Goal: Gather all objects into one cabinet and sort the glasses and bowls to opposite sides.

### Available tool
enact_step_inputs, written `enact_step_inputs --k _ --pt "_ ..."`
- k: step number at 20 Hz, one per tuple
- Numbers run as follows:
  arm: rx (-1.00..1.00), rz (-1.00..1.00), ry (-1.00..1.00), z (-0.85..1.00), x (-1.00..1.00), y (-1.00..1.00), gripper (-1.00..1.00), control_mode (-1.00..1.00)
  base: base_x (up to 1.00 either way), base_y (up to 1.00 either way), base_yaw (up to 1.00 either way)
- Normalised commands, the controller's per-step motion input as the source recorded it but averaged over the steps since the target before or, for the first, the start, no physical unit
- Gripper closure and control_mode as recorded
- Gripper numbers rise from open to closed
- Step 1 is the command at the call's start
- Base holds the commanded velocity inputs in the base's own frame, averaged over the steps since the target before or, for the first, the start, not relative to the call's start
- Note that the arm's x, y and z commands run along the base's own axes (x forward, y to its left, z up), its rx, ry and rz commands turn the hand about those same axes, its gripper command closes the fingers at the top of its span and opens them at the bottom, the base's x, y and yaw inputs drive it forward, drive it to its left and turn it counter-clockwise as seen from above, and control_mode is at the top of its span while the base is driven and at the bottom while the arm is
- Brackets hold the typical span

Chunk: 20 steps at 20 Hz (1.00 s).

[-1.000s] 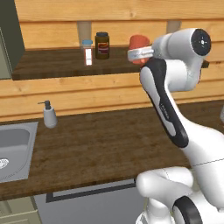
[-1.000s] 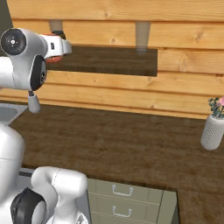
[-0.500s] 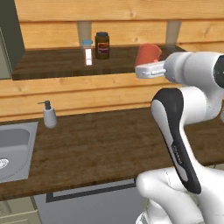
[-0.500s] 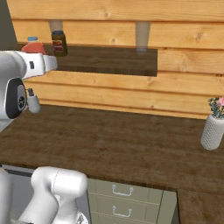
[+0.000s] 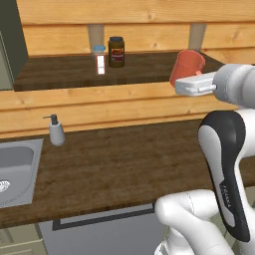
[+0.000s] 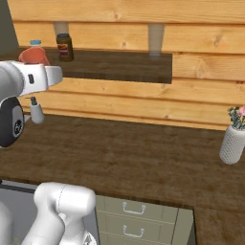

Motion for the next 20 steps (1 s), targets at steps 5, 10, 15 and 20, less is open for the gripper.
enact_step_inputs --k 5,10,15,20 --pt "0.0 0.0 0.05 0.0 0.0 -0.12 1.0 -1.0 0.0 0.0 0.0" --pt "0.0 0.0 0.08 0.0 0.0 0.0 1.0 -1.0 0.0 0.0 0.0" --pt "0.0 0.0 0.1 -0.08 0.0 0.0 1.0 -1.0 0.0 0.0 0.0" --pt "0.0 0.0 0.08 -0.06 0.0 0.0 1.0 -1.0 0.0 0.0 0.0"
